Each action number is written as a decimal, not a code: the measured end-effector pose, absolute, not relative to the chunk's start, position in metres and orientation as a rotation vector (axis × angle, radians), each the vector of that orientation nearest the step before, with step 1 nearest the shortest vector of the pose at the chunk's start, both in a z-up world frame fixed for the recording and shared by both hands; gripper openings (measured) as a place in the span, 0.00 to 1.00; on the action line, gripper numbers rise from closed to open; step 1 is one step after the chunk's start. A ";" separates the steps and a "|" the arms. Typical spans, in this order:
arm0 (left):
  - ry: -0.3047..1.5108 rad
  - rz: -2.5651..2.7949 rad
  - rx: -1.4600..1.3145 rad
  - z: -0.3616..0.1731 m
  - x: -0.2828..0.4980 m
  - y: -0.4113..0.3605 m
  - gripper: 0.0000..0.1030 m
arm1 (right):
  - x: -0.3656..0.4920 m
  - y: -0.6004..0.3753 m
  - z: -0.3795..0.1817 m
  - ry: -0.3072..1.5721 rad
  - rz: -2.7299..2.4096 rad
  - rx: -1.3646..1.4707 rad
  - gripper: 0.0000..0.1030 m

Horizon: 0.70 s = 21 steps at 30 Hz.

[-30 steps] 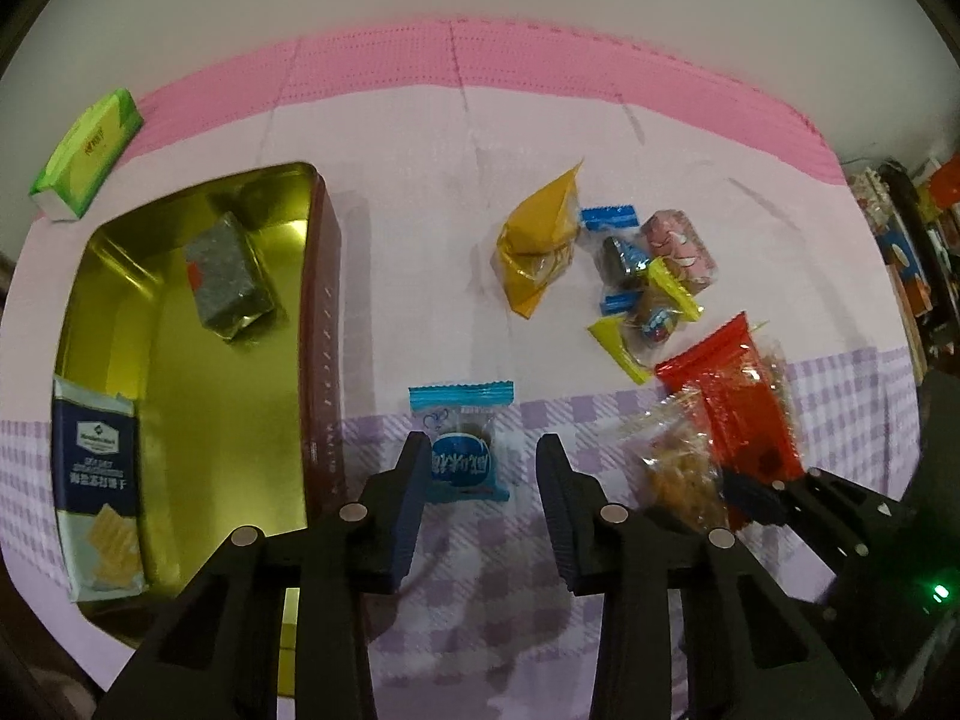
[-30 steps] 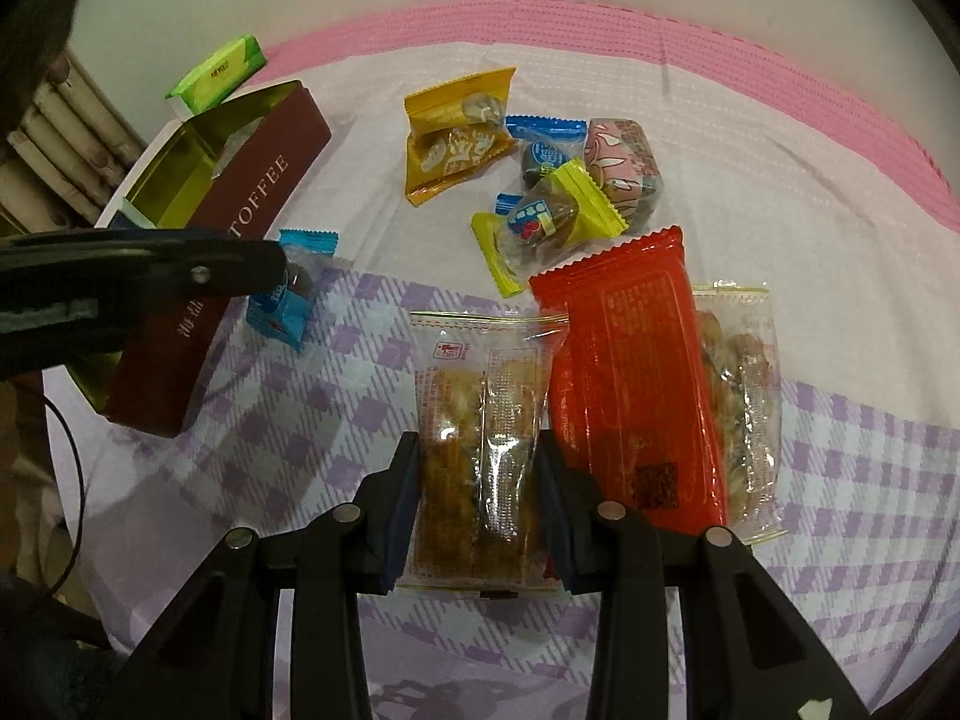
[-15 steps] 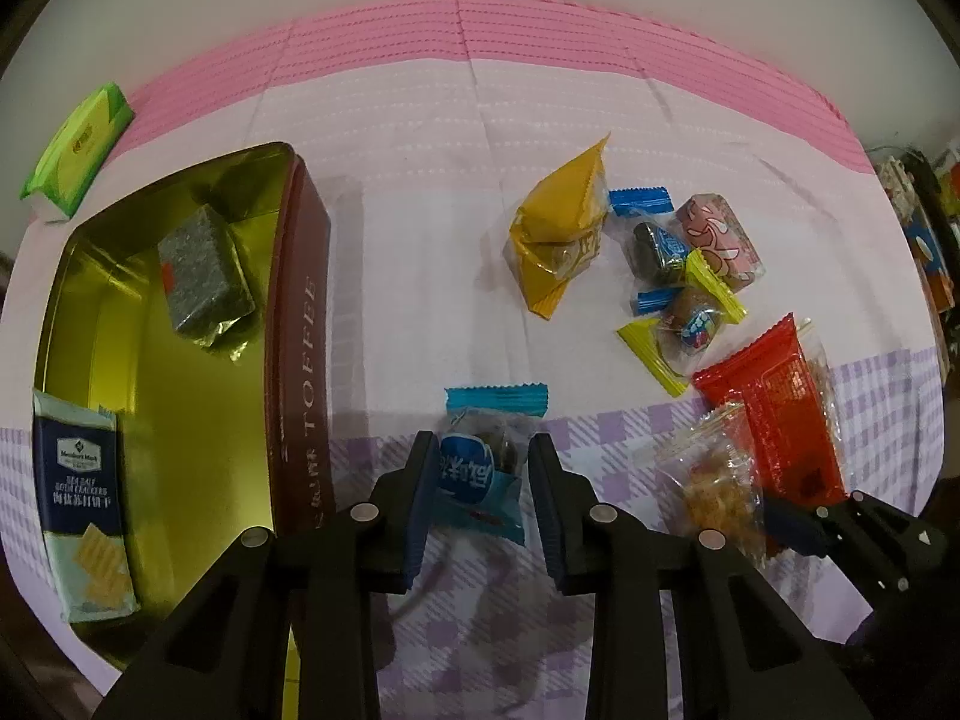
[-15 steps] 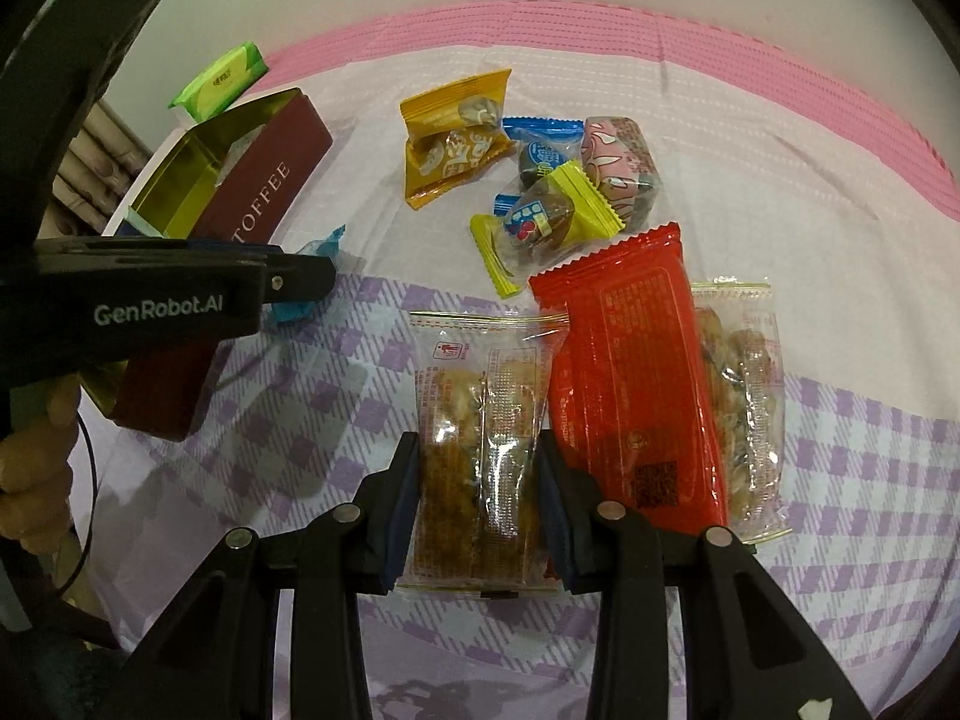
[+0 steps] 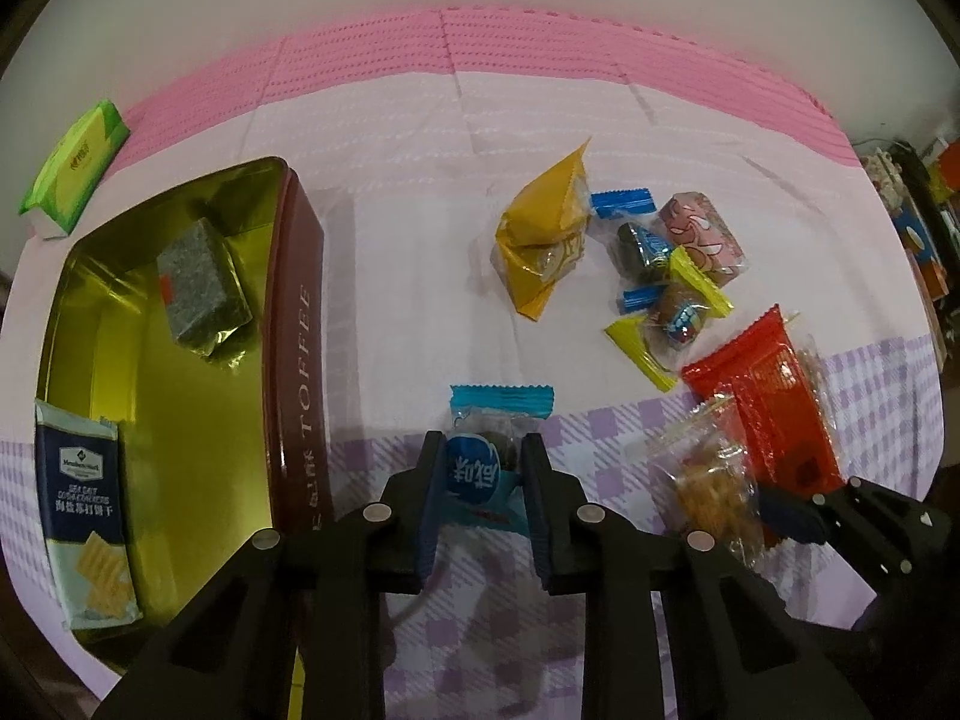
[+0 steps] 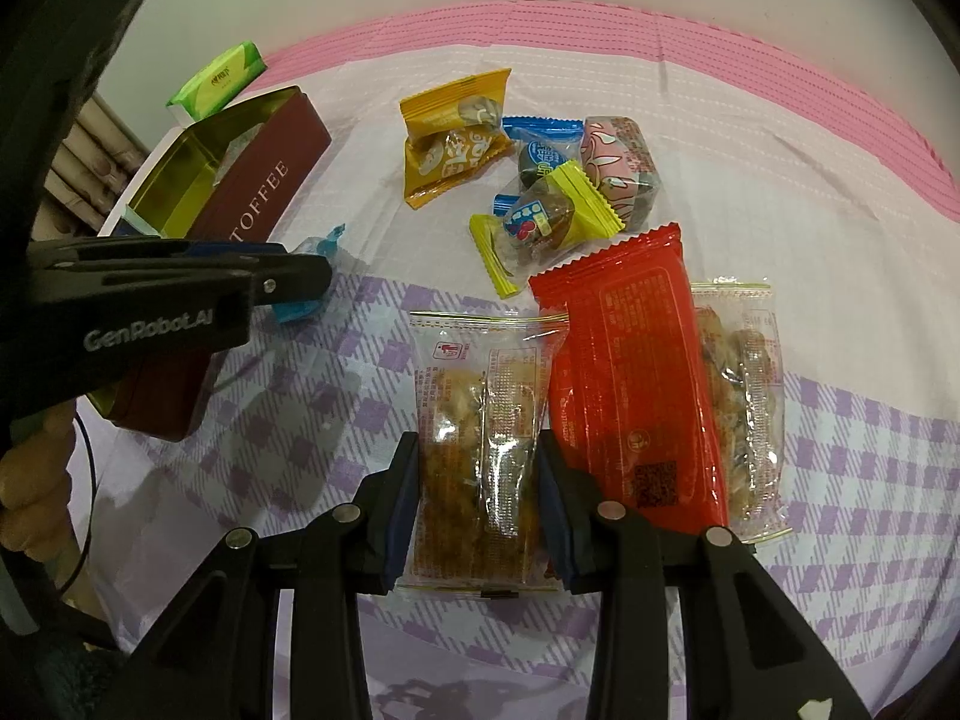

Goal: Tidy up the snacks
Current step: 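Carry the blue candy into the tin with the left gripper and release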

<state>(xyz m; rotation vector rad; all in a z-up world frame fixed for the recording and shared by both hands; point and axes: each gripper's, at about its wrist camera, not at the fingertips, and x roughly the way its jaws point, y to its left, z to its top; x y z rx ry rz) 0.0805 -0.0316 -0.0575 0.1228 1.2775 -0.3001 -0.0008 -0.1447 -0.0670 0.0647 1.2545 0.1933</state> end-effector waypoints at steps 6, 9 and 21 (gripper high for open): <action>1.255 -0.321 0.111 -0.044 0.075 -0.026 0.24 | 0.000 -0.142 -0.067 1.257 0.187 0.059 0.34; 1.243 -0.327 0.100 -0.037 0.072 -0.022 0.24 | 0.000 -0.141 -0.067 1.259 0.183 0.054 0.34; 1.148 -0.308 0.076 0.005 0.079 0.007 0.24 | 0.002 -0.136 -0.068 1.267 0.168 0.027 0.34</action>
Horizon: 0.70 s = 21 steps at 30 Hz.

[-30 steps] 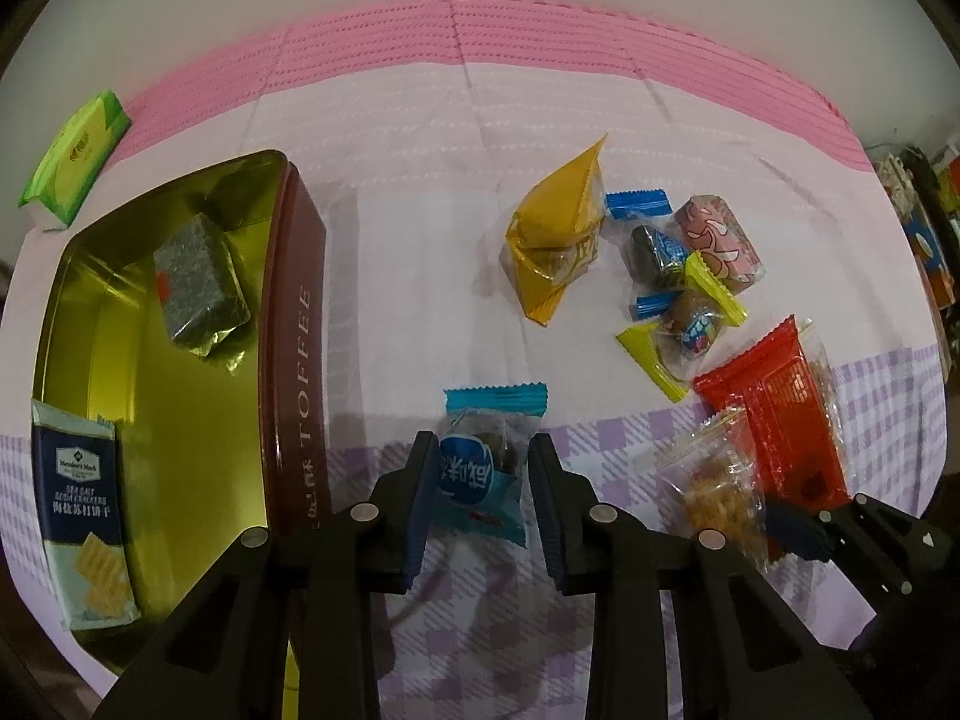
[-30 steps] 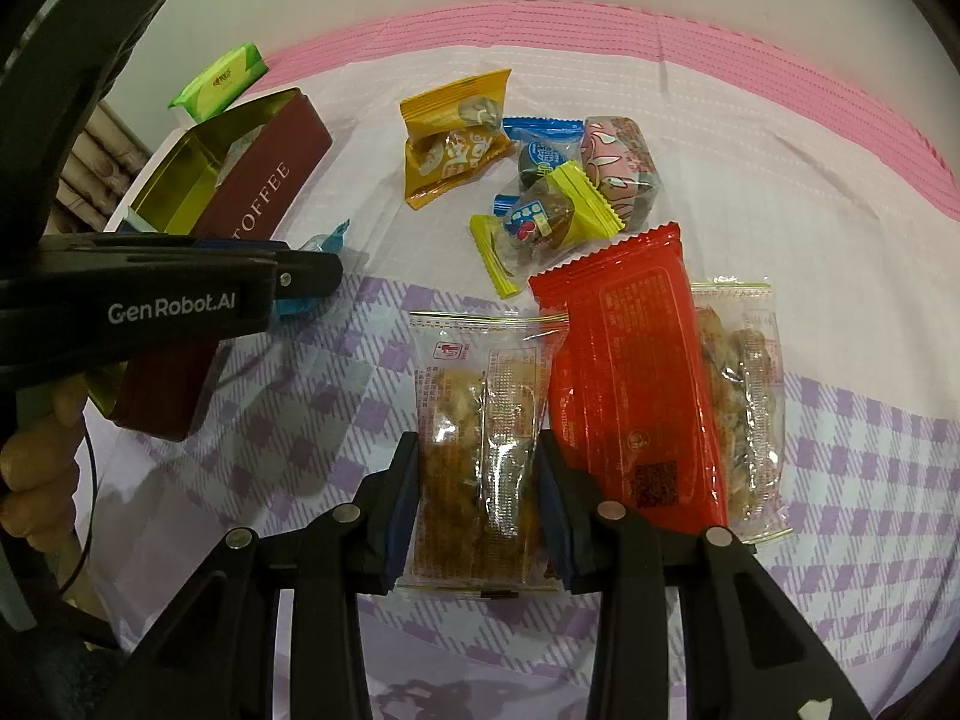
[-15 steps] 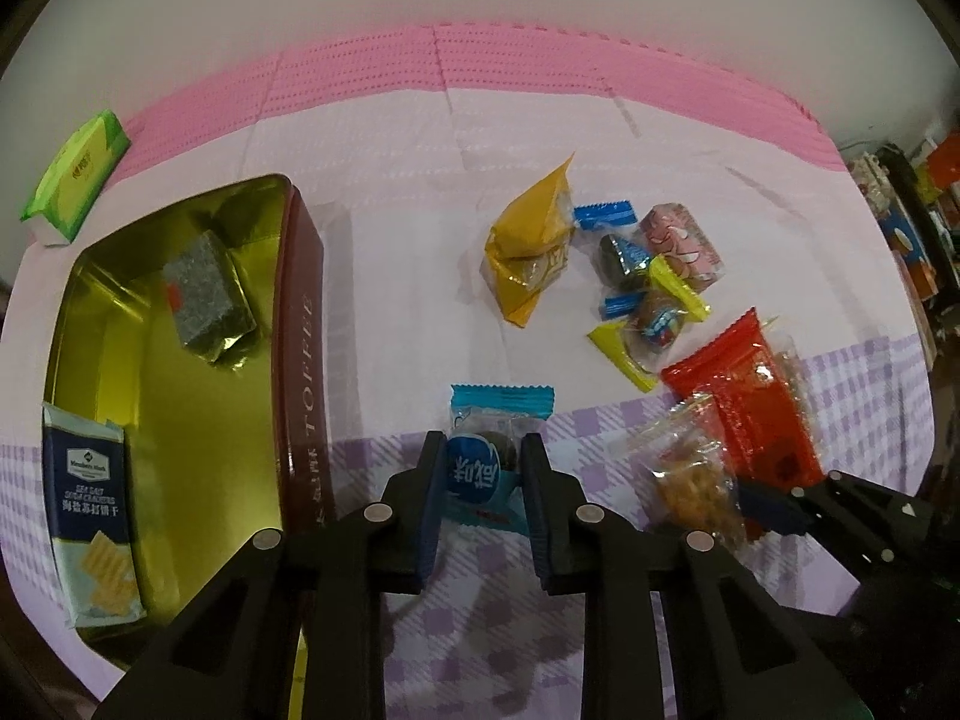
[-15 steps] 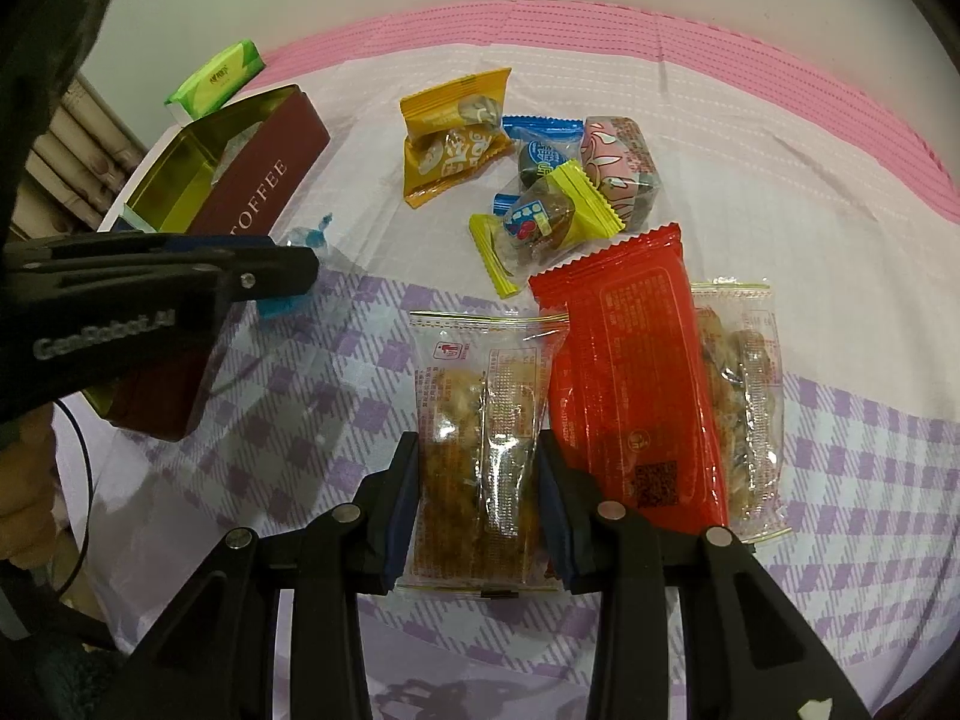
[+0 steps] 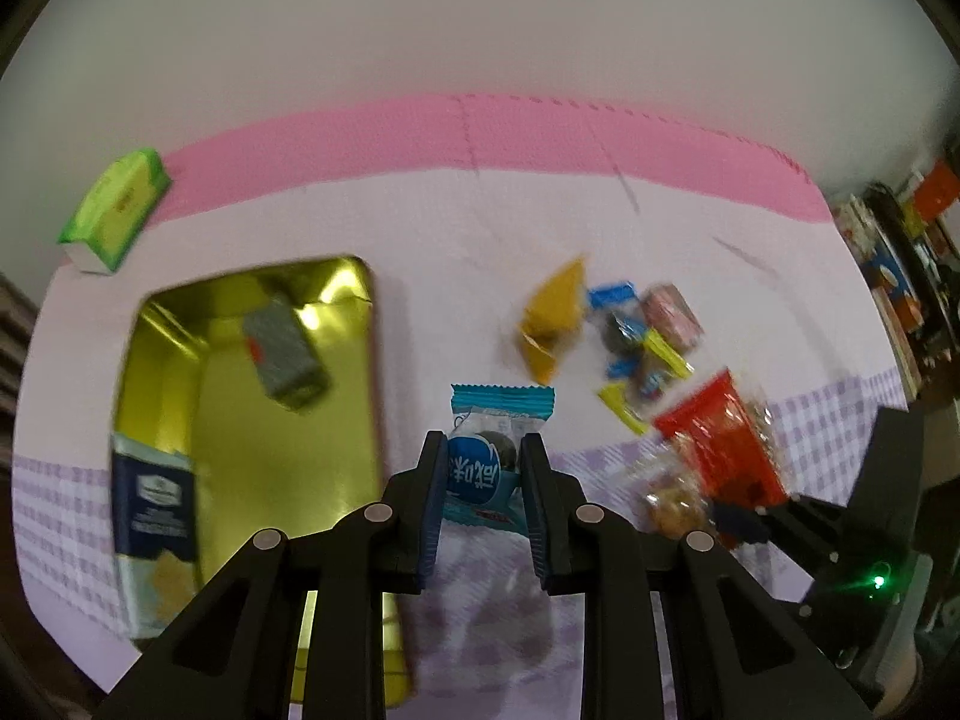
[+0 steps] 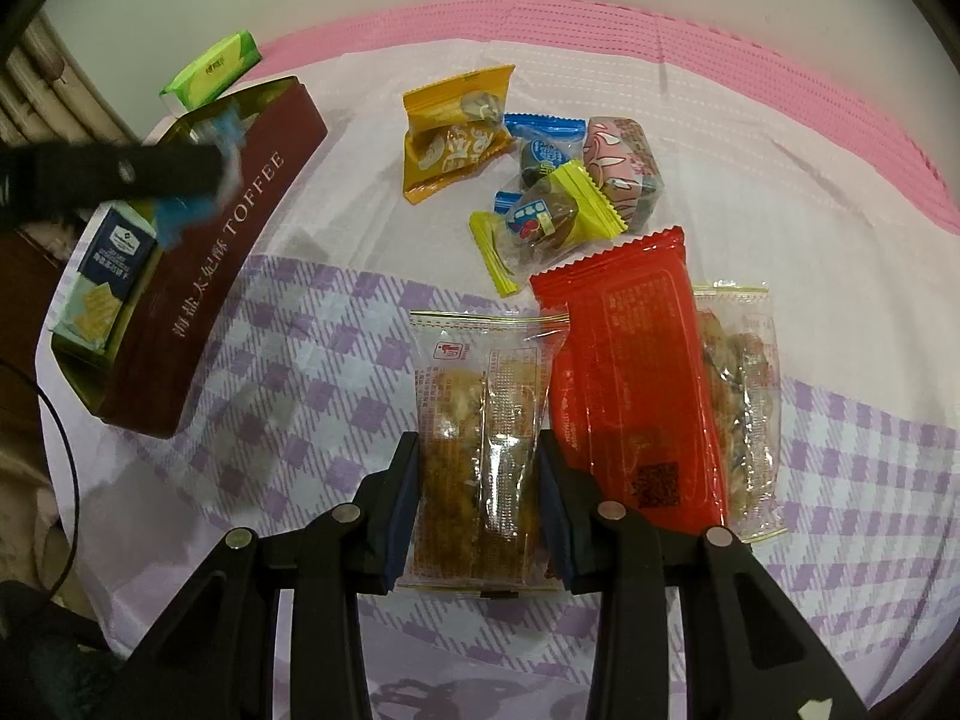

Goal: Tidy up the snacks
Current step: 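Carry the blue candy into the tin with the left gripper and release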

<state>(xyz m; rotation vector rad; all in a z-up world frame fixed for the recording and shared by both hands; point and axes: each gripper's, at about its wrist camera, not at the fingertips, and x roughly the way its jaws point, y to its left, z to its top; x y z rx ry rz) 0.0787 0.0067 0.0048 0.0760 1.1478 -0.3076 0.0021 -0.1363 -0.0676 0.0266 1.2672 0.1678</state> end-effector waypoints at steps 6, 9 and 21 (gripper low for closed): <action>1.144 -0.168 0.086 0.002 0.105 0.056 0.24 | 0.004 -0.133 -0.069 1.272 0.158 0.007 0.34; 1.158 -0.094 0.112 -0.009 0.118 0.082 0.24 | 0.004 -0.131 -0.069 1.275 0.151 -0.003 0.34; 1.212 0.016 0.167 -0.048 0.157 0.125 0.24 | 0.005 -0.128 -0.069 1.285 0.135 -0.022 0.34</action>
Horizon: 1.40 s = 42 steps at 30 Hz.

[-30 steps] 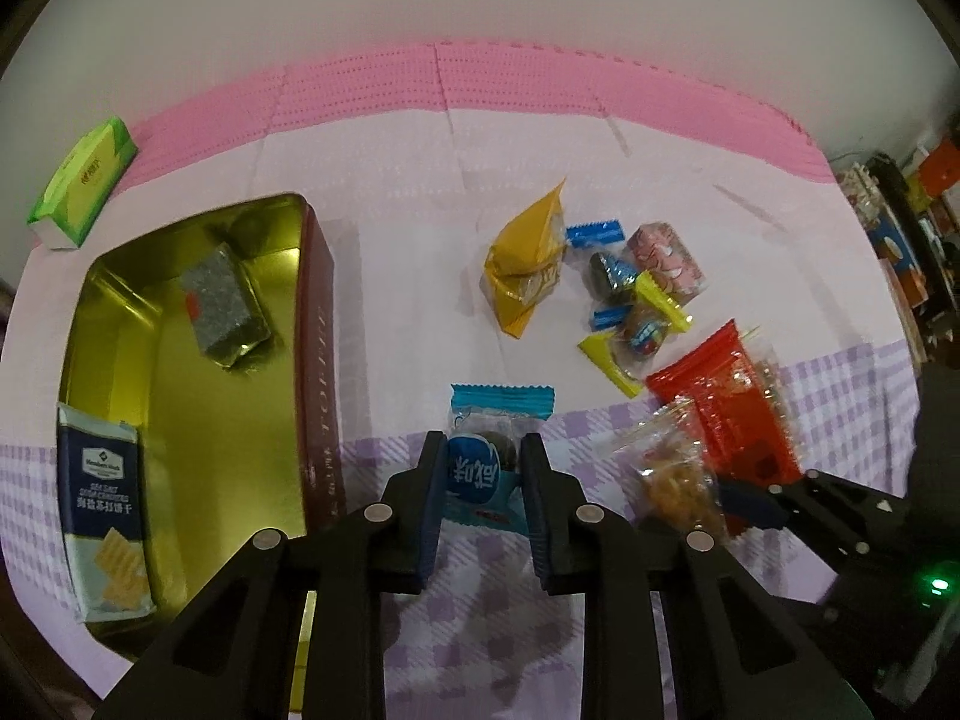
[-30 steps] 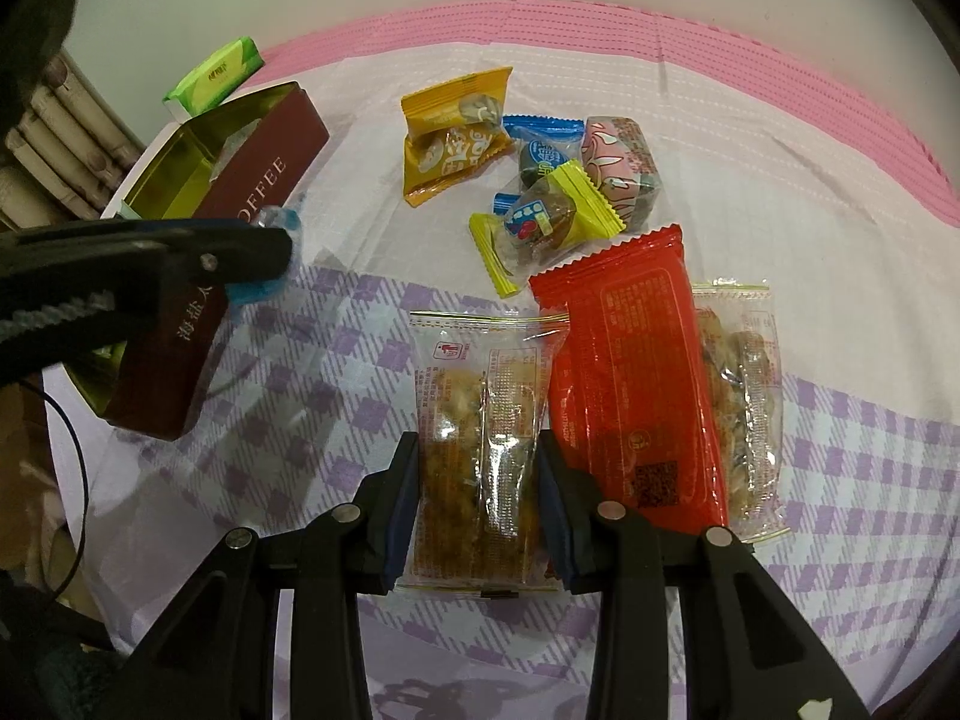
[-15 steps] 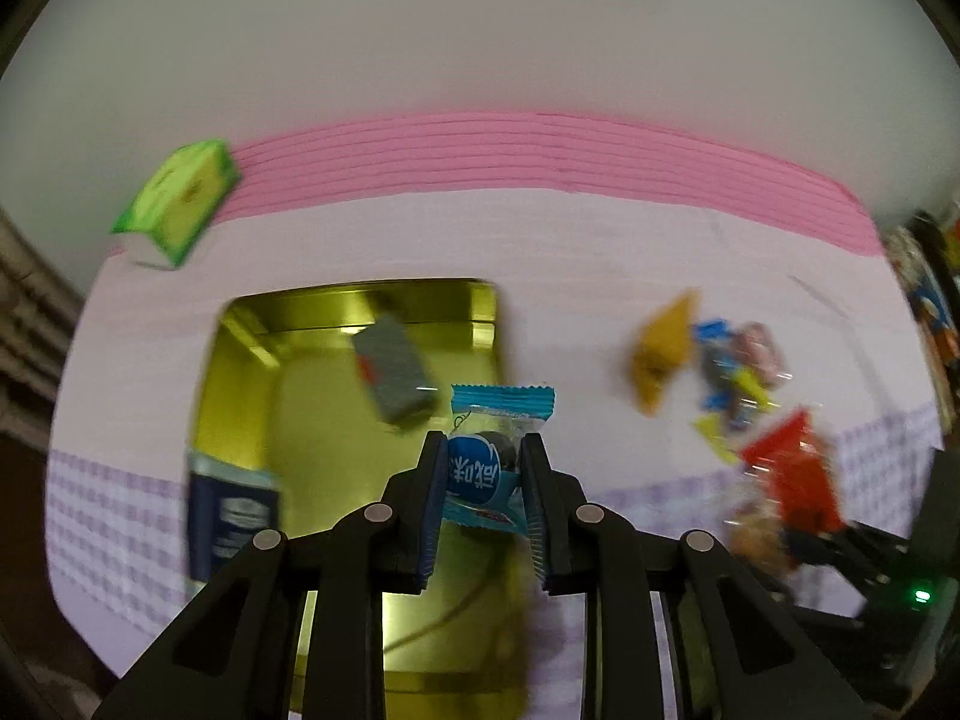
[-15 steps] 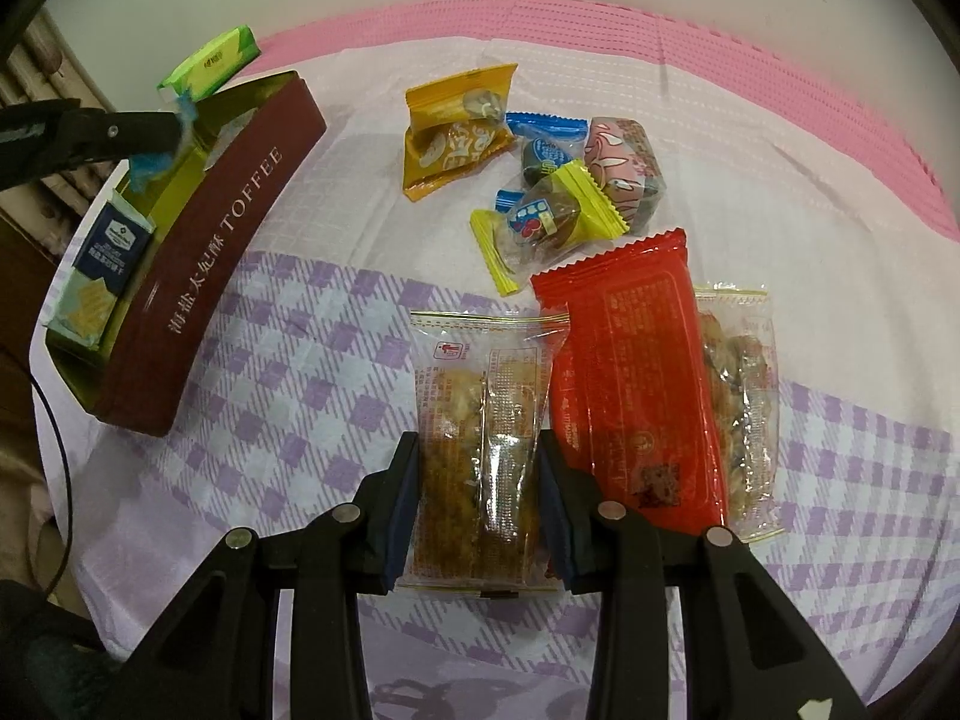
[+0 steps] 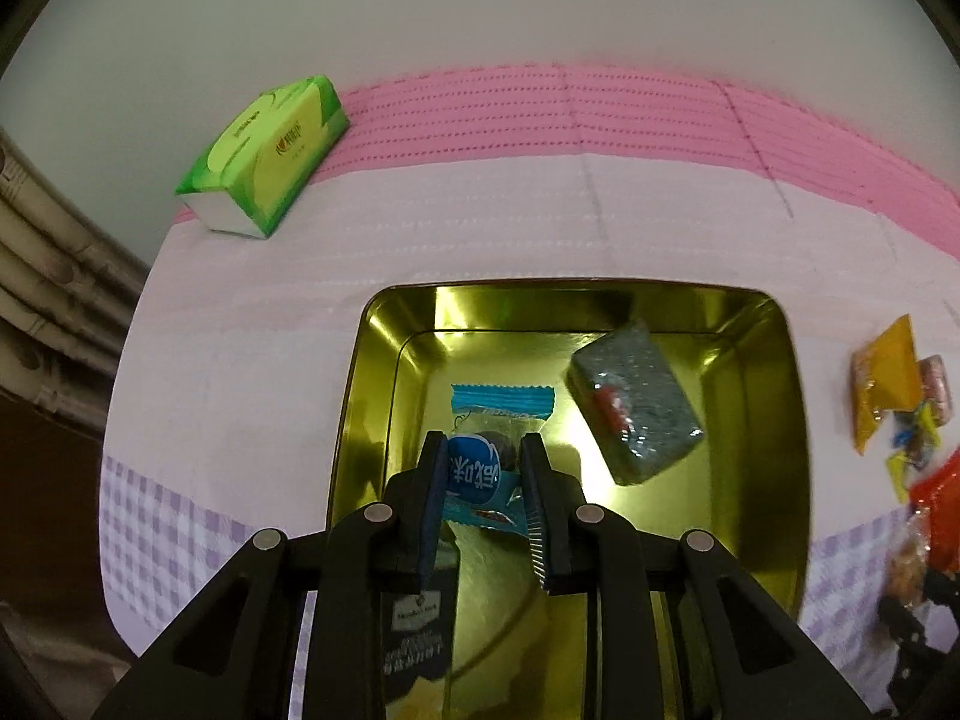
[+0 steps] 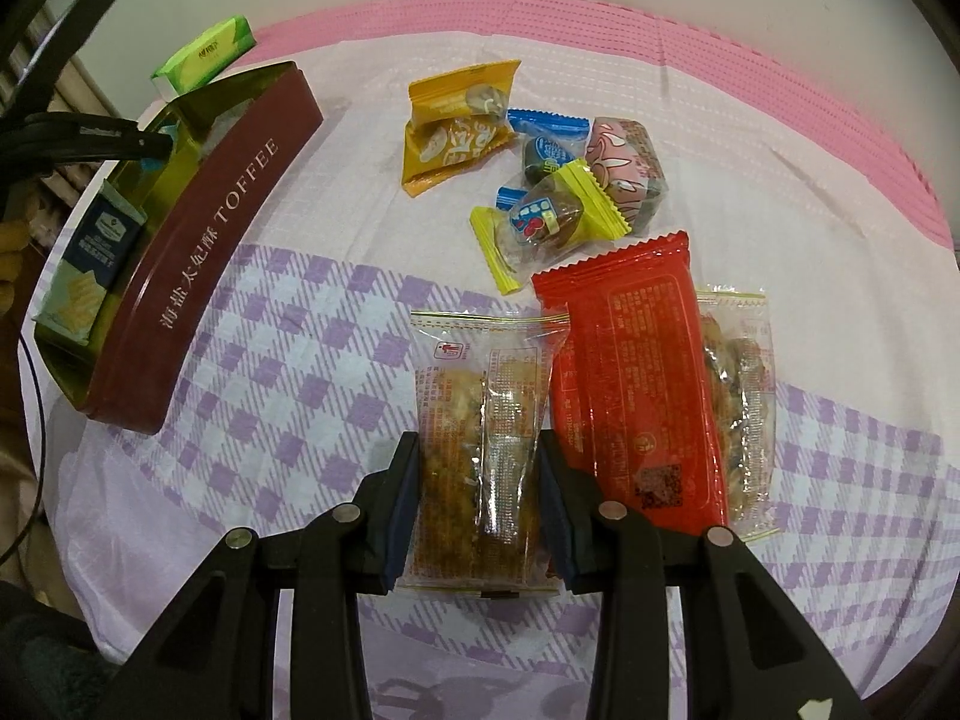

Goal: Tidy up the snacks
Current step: 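Carry the blue candy into the tin with the left gripper and release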

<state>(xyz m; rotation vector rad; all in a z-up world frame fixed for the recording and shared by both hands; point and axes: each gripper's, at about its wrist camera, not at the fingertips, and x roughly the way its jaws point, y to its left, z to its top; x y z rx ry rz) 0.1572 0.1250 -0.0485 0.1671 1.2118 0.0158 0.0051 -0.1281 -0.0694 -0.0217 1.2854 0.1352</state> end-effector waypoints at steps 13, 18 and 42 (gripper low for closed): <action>1.233 0.020 0.217 -0.062 0.161 0.123 0.25 | 0.008 -0.125 -0.070 1.299 0.122 -0.057 0.36; 1.233 0.016 0.220 -0.063 0.160 0.123 0.25 | 0.008 -0.123 -0.070 1.301 0.116 -0.065 0.36; 1.205 -0.020 0.157 -0.043 0.141 0.128 0.29 | 0.009 -0.125 -0.071 1.313 0.115 -0.073 0.39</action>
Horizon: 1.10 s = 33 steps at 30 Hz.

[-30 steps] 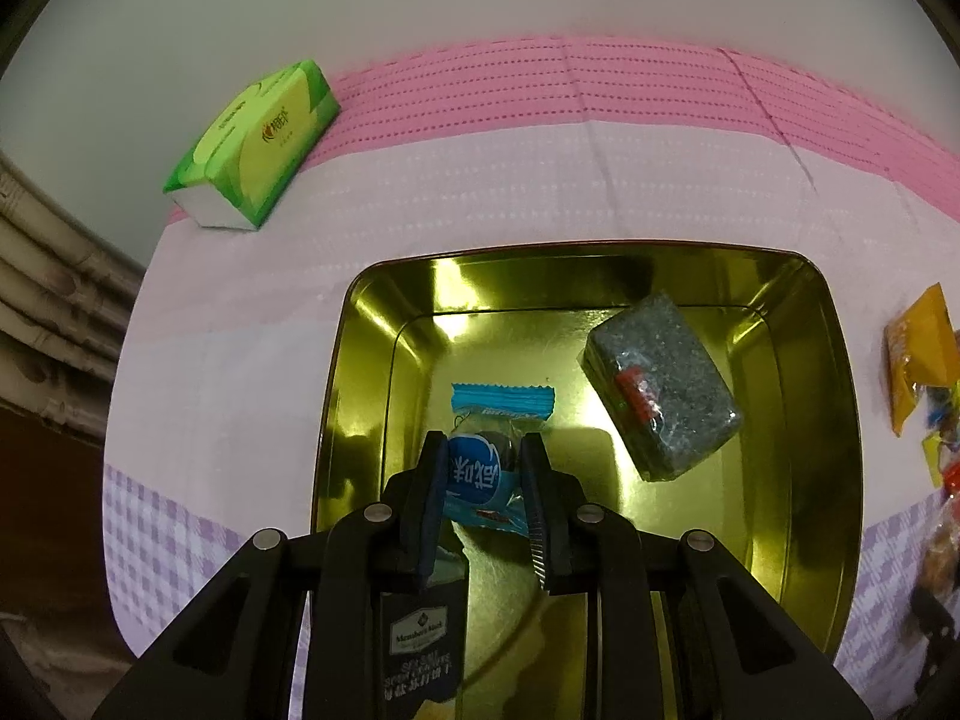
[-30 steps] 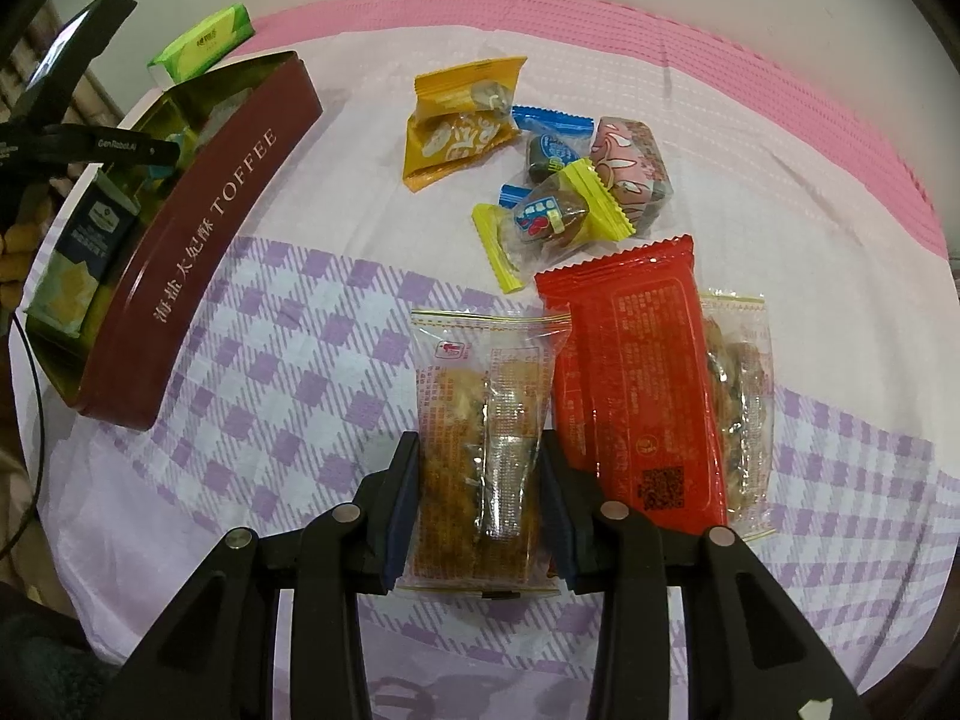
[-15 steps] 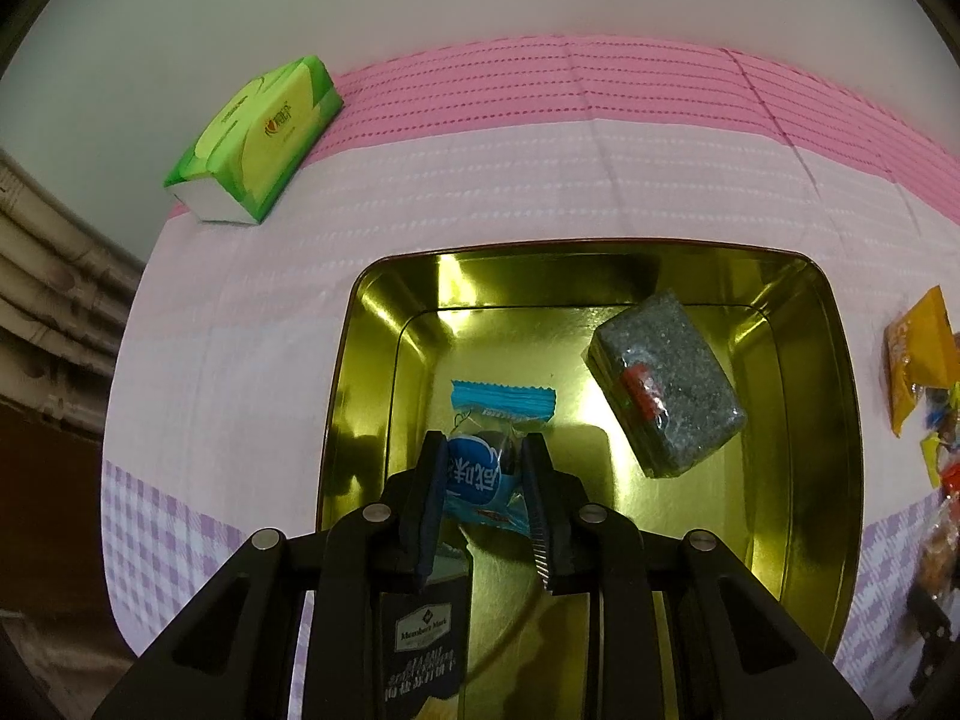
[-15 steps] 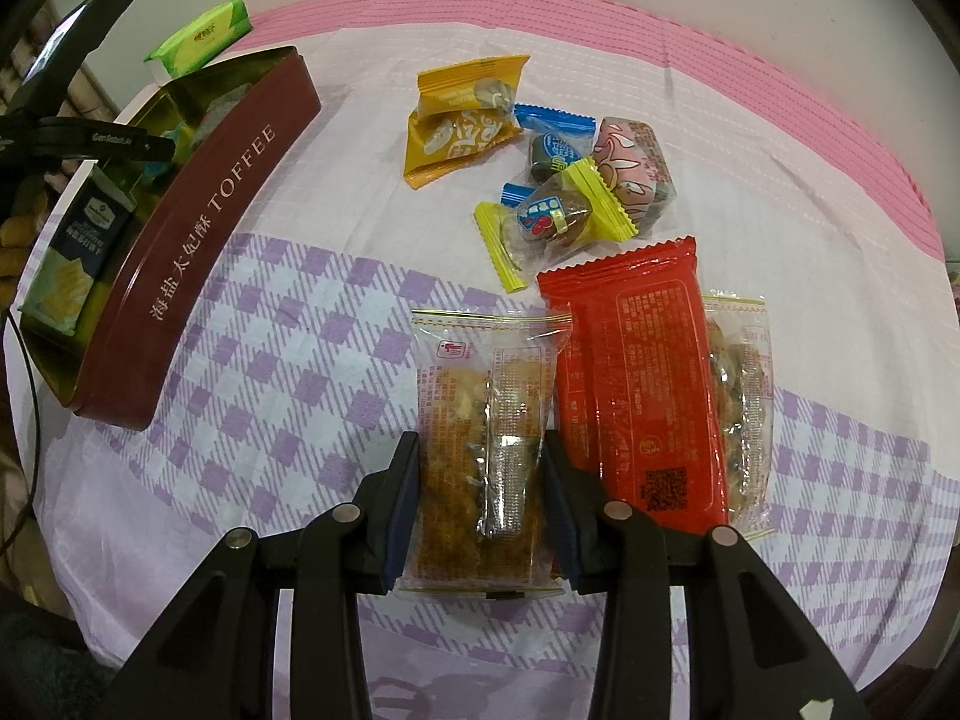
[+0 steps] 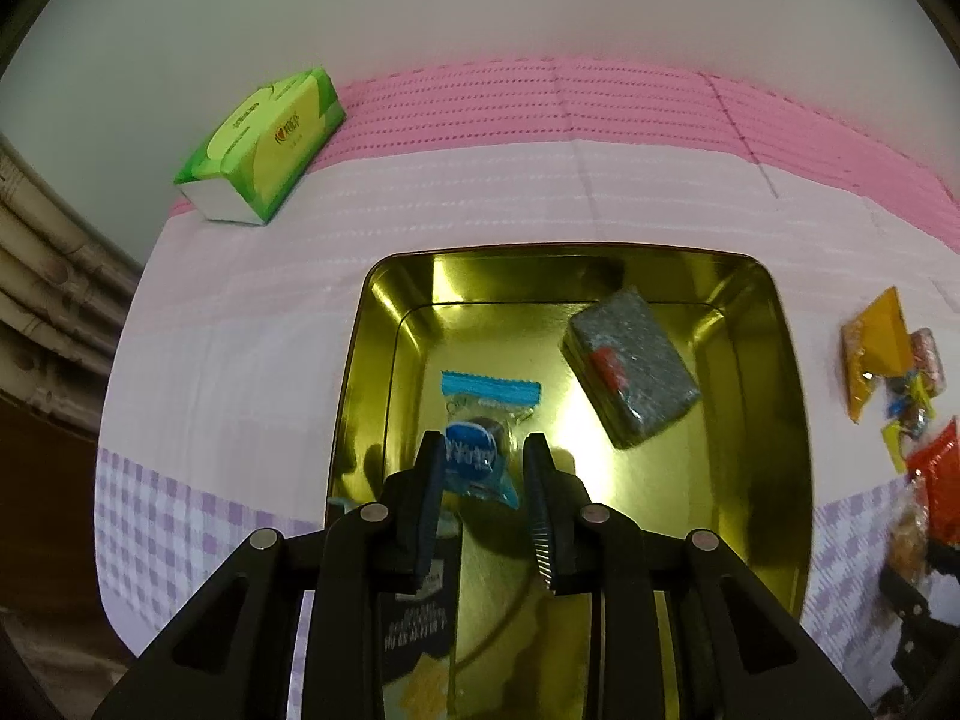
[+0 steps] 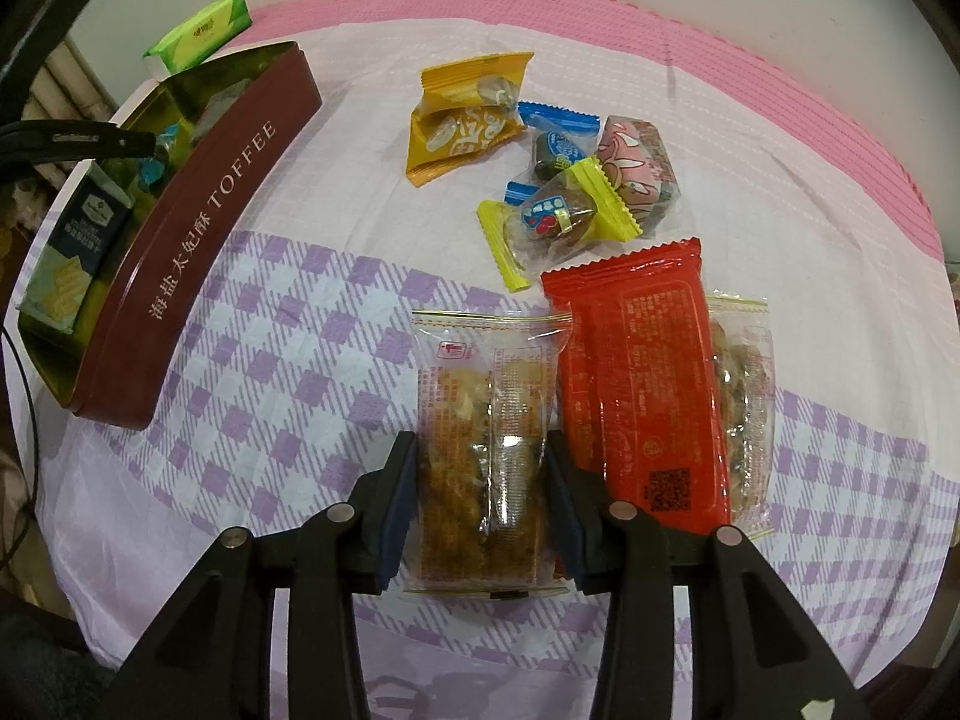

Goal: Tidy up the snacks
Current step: 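Carry the blue candy into the tin with the left gripper and release, then carry the clear pastry bag into the gold tin with the right gripper and release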

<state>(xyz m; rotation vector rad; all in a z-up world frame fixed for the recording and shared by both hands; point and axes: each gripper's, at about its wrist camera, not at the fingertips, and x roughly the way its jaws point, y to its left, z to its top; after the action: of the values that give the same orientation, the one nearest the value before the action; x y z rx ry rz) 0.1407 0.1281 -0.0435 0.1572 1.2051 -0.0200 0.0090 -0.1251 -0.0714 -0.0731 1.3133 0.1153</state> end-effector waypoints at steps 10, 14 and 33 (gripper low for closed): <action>1.152 0.012 0.106 -0.024 0.105 0.137 0.37 | 0.011 -0.129 -0.073 1.329 0.119 -0.073 0.40; 1.140 0.038 0.067 -0.020 0.087 0.145 0.38 | 0.013 -0.128 -0.073 1.345 0.119 -0.075 0.39; 1.066 0.137 -0.010 -0.009 0.040 0.180 0.51 | 0.019 -0.127 -0.052 1.330 0.105 -0.024 0.33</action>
<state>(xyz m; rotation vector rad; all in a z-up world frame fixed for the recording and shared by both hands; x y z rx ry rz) 0.0402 0.1801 -0.0085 -0.0101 1.0658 0.1374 0.0189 -0.1274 -0.0515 -0.0243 1.3304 0.1051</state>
